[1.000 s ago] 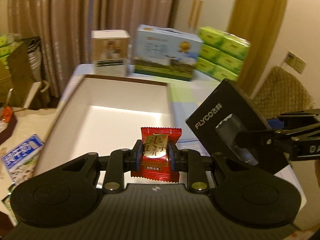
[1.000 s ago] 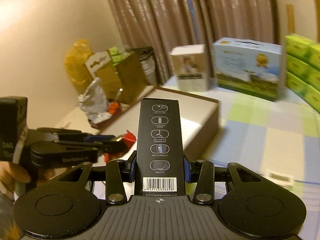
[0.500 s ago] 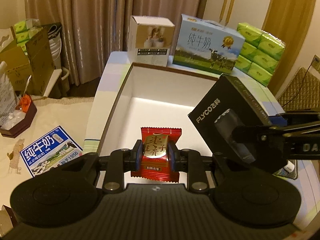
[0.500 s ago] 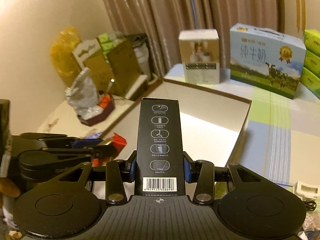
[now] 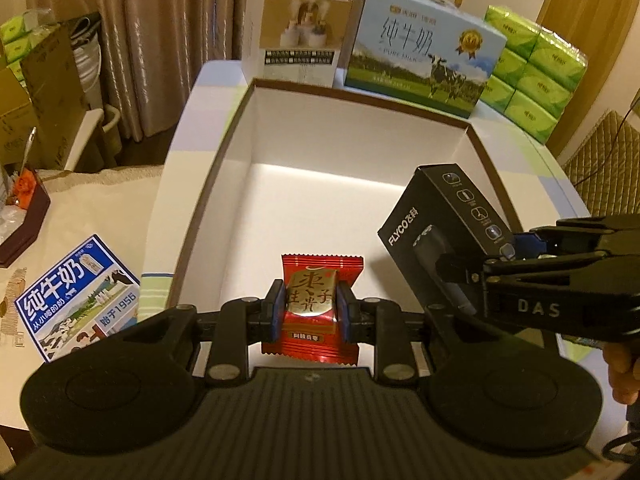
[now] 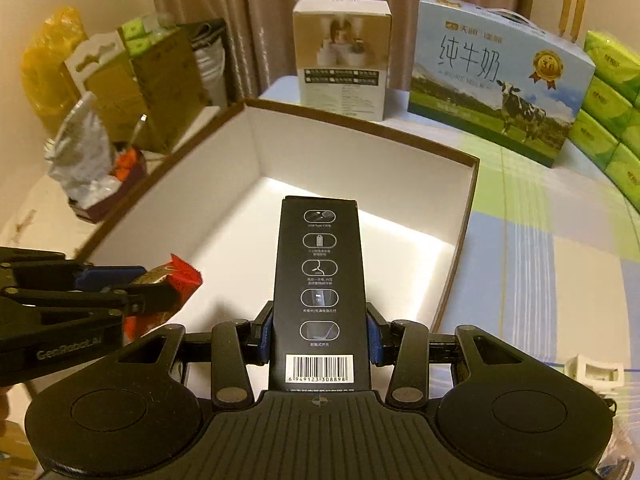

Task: Organize objects
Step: 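Carry the candy packet and black box with both tools into the brown box, then open the left tool dropping the candy while the right releases the black box inside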

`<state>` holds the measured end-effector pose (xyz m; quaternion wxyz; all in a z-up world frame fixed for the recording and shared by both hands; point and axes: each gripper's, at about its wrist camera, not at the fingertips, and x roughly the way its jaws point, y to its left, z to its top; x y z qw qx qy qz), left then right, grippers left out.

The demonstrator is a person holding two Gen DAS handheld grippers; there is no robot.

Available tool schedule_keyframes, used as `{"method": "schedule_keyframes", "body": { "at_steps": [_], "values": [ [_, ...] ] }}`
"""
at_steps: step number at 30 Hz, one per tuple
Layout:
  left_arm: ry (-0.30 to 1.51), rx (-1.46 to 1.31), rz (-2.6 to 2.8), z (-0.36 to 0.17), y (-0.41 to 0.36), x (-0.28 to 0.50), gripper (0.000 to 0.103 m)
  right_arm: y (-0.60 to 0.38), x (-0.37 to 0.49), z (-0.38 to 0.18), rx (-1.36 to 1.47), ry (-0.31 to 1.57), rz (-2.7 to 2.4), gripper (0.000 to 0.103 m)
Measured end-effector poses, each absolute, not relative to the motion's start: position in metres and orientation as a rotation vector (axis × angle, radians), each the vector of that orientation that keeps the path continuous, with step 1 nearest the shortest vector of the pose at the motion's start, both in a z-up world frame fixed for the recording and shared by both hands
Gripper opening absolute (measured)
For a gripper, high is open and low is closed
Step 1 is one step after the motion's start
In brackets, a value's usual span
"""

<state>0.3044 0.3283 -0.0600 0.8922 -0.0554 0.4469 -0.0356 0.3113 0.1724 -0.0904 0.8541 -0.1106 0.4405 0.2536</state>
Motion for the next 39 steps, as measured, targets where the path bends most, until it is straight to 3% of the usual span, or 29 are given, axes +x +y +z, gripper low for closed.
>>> {"method": "schedule_keyframes", "body": {
  "at_steps": [9,21,26,28,36,39],
  "values": [
    [0.965,-0.093,-0.094,-0.076,0.322,0.320,0.022,0.170,0.315,-0.097,-0.293,0.902,0.531,0.043],
    [0.962,-0.058,-0.115,-0.076,0.313,0.323,0.023,0.162,0.302,-0.085,-0.290,0.905,0.608,0.065],
    [0.964,-0.047,-0.107,-0.071,0.315,0.317,0.046,0.157,0.291,-0.079,-0.270,0.890,0.647,0.080],
    [0.973,-0.054,-0.097,-0.068,0.317,0.314,0.066,0.154,0.286,-0.075,-0.259,0.882,0.663,0.084],
    [0.970,-0.048,-0.052,-0.049,0.322,0.294,0.085,0.141,0.266,-0.061,-0.209,0.873,0.695,0.094],
    [0.966,-0.041,-0.038,-0.041,0.323,0.285,0.086,0.136,0.257,-0.057,-0.185,0.878,0.704,0.096]
  ]
}}
